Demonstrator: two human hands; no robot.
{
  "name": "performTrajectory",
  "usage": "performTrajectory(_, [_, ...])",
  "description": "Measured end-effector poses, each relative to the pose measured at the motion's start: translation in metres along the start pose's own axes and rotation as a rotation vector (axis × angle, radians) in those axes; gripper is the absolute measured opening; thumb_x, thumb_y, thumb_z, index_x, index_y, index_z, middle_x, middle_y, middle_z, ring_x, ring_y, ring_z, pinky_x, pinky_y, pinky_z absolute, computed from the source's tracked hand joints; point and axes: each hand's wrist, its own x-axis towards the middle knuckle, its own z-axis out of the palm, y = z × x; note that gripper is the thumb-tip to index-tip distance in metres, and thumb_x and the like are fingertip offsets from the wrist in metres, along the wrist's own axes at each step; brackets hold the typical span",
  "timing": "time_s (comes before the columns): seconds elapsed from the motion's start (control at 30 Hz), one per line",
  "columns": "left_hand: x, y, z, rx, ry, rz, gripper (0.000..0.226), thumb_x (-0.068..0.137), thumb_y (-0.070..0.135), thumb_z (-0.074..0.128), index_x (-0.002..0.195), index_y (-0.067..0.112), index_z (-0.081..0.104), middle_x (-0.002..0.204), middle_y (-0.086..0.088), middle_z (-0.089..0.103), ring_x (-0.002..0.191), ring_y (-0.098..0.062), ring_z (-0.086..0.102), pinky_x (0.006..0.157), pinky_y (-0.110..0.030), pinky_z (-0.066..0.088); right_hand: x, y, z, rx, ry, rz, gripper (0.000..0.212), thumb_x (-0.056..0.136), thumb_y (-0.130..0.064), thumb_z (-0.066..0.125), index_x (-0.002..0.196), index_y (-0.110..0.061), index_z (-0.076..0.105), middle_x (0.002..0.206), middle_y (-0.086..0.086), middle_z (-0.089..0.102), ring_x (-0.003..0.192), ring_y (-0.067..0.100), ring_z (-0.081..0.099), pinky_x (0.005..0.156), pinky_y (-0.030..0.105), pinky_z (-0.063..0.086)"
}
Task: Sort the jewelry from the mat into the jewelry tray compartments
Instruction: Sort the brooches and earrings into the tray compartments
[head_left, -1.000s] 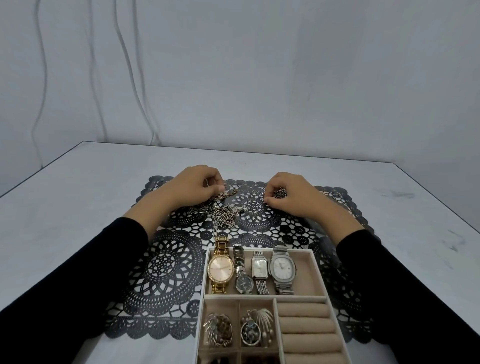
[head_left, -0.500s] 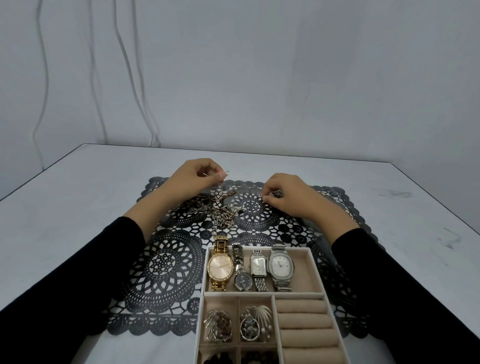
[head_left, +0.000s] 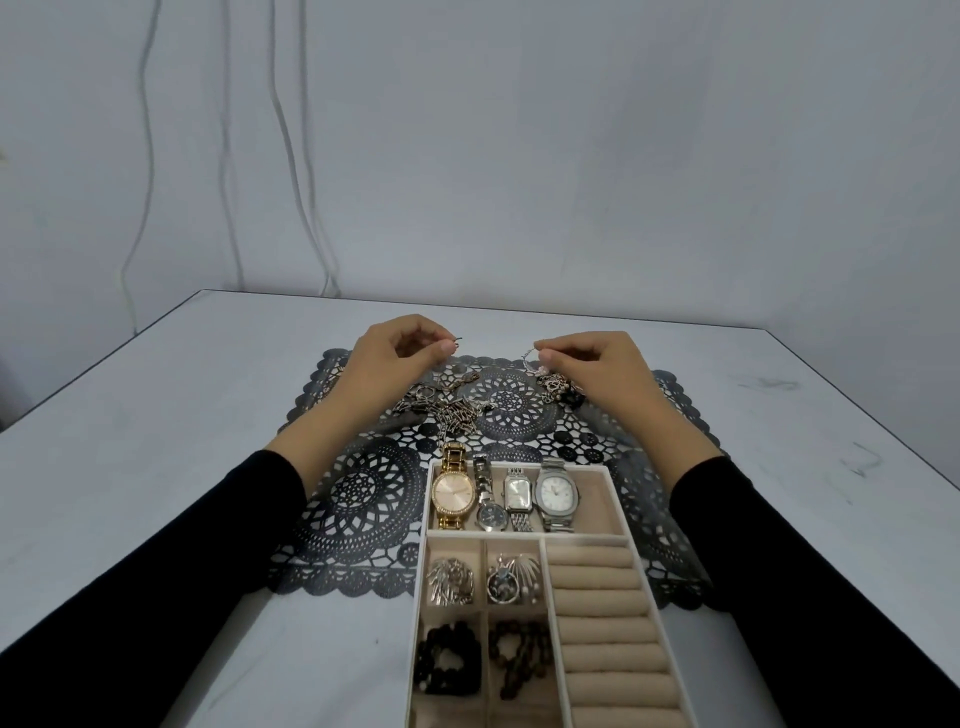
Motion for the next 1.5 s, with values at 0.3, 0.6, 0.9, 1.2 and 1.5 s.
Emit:
performTrajectory(0.3, [-0.054,0.028,-0.013,-0.059,0.003,0.02,0.008,0.087,0.019,0.072,0.095,0.017,0.073,0.085,-0.003,0.075,0.087,-0.023,0.072,0.087,-0.035,0.058,-0.048,-0.02,-0.01,0.01,0.024,-0.056,0.014,0.083,-0.023,0.074,0.096,-0.022,0.074,0.078,-0.007,0.071,0.069,-0.002,0.063,0.066,0.012,0.048])
performTrajectory(0.6, [-0.108,0.052,-0.017,-0.147,0.009,0.059,0.01,0.085,0.02,0.073,0.095,0.02,0.074,0.089,0.001,0.075,0.088,-0.018,0.071,0.087,-0.031,0.058,-0.105,-0.037,-0.021,0.087,-0.038,-0.091,0.016,0.083,-0.019,0.073,0.099,-0.015,0.073,0.083,-0.001,0.074,0.071,0.002,0.067,0.068,0.014,0.049])
performTrajectory(0.9, [-0.146,0.071,-0.017,-0.205,0.019,0.11,0.012,0.085,0.012,0.072,0.092,0.021,0.072,0.09,0.002,0.074,0.088,-0.014,0.07,0.084,-0.025,0.056,-0.157,-0.051,-0.032,0.181,-0.174,-0.13,0.018,0.08,-0.011,0.074,0.099,-0.009,0.074,0.089,0.008,0.074,0.081,0.02,0.068,0.07,0.026,0.056])
performTrajectory(1.2, [-0.171,0.082,-0.016,-0.22,0.006,0.161,0.011,0.084,0.011,0.072,0.092,0.018,0.071,0.084,0.01,0.074,0.083,-0.008,0.069,0.081,-0.019,0.054,-0.194,-0.069,-0.026,0.12,-0.513,-0.14,0.017,0.078,-0.008,0.075,0.095,-0.006,0.075,0.082,0.005,0.074,0.072,0.016,0.066,0.072,0.031,0.056])
performTrajectory(1.5, [-0.18,0.084,-0.019,-0.245,0.016,0.179,0.012,0.081,0.019,0.072,0.093,0.017,0.072,0.088,0.006,0.074,0.083,-0.012,0.07,0.083,-0.027,0.055,-0.204,-0.077,-0.017,-0.077,-0.74,-0.166,0.018,0.079,-0.012,0.076,0.096,-0.007,0.076,0.086,0.001,0.075,0.081,0.017,0.071,0.075,0.026,0.055])
